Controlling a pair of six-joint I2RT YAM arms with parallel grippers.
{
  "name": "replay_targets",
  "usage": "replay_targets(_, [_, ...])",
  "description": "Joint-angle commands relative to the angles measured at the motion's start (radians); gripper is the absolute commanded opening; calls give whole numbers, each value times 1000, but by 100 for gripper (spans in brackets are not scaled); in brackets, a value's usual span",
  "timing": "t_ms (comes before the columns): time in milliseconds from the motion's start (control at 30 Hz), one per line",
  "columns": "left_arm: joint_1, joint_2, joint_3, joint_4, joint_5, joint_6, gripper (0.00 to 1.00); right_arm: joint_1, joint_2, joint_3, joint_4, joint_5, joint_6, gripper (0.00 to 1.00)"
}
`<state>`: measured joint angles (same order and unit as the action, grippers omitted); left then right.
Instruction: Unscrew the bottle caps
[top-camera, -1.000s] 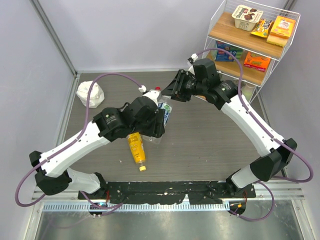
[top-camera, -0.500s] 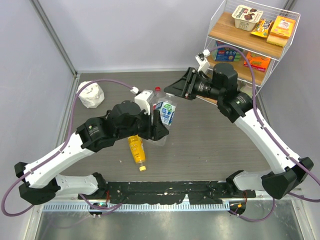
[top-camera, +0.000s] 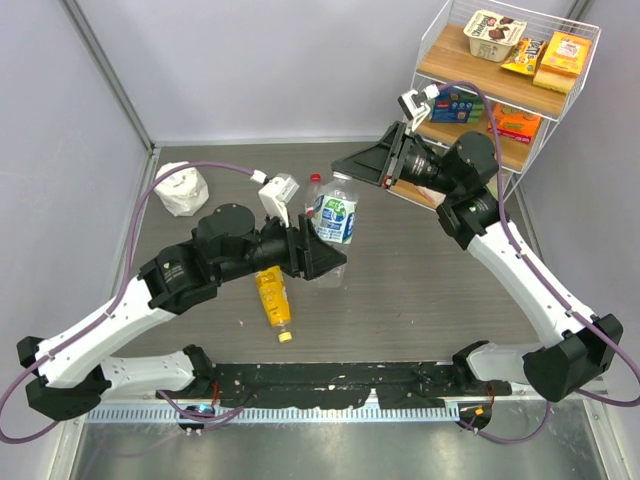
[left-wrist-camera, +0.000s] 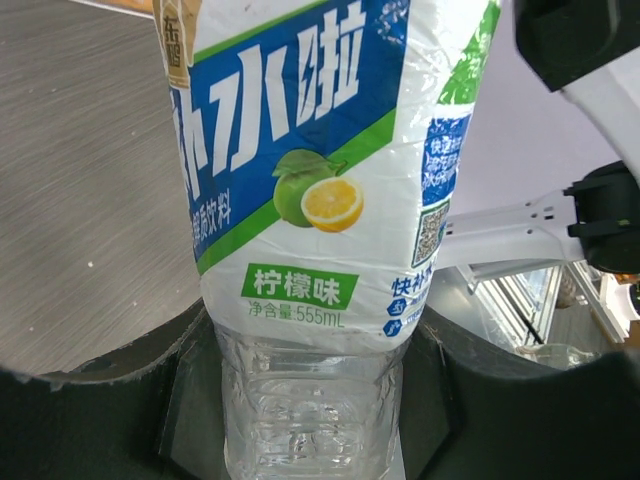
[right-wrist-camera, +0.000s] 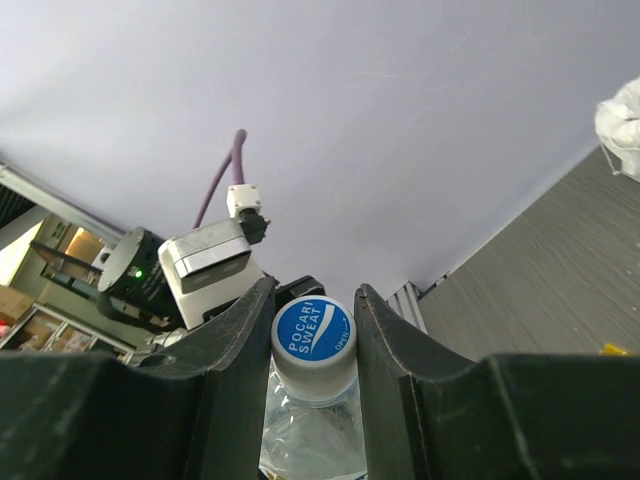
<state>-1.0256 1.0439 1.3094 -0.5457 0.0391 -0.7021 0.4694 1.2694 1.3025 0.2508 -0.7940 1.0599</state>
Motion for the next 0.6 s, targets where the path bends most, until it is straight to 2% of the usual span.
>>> replay_targets(0, [-1, 21, -33, 43, 71, 0, 25, 20, -22, 27, 258, -155, 142, 2])
replay_targets(233, [-2, 16, -45, 53, 71, -5, 25, 15, -4, 52, 259, -191, 149, 2])
replay_targets(333, [-1, 18, -45, 49, 70, -5, 25, 5, -4, 72, 187, -182, 108, 2])
replay_targets(400, [-1, 16, -47, 44, 67, -4, 25, -6, -11, 80, 125, -163, 68, 18])
replay_targets(467, [-2, 15, -48, 40, 64, -4, 25, -21, -22, 83, 85, -128, 43, 54])
replay_targets(500, [-2, 15, -50, 39, 61, -5, 25, -34, -28, 86, 55, -116, 35, 87])
replay_targets(533, [-1, 10, -52, 38, 58, -5, 25, -41, -31, 84, 41, -94, 34, 96])
replay_targets(567, [-1, 8, -55, 38, 56, -5, 25, -52, -34, 84, 27, -88, 35, 100])
